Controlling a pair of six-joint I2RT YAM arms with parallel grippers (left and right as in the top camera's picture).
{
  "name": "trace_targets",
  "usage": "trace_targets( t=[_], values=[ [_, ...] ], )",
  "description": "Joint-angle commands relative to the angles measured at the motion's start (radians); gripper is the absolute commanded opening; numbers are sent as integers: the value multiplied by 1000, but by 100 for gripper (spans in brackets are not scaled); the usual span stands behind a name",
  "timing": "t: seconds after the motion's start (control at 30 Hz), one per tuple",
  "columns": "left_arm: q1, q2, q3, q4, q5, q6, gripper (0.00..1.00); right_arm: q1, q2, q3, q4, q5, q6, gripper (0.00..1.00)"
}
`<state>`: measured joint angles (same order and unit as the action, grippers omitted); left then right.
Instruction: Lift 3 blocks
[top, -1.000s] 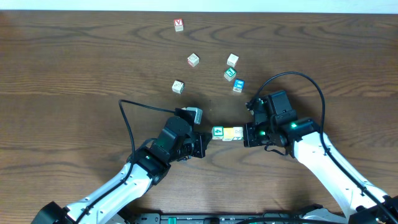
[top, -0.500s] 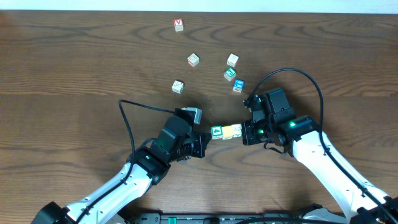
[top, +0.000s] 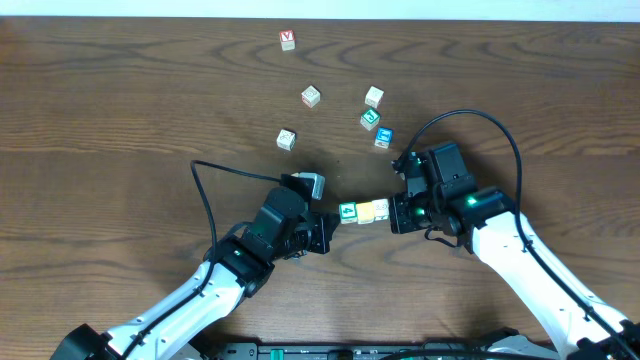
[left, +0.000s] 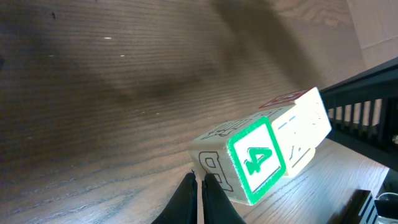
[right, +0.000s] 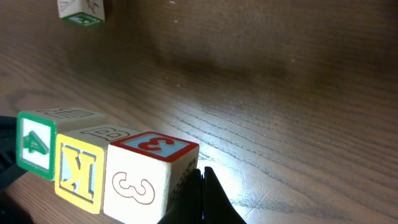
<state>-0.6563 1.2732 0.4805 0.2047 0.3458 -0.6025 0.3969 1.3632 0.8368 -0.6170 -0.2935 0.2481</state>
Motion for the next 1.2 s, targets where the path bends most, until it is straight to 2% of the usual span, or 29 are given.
trace_targets(
  t=[0.0, 1.17],
  values=[
    [-17, -9, 31, 21, 92, 0, 7, 44, -38, 35, 10, -178, -21, 1],
    [-17, -47, 32, 13, 92, 0, 7, 45, -40, 40, -21, -160, -21, 1]
  ],
)
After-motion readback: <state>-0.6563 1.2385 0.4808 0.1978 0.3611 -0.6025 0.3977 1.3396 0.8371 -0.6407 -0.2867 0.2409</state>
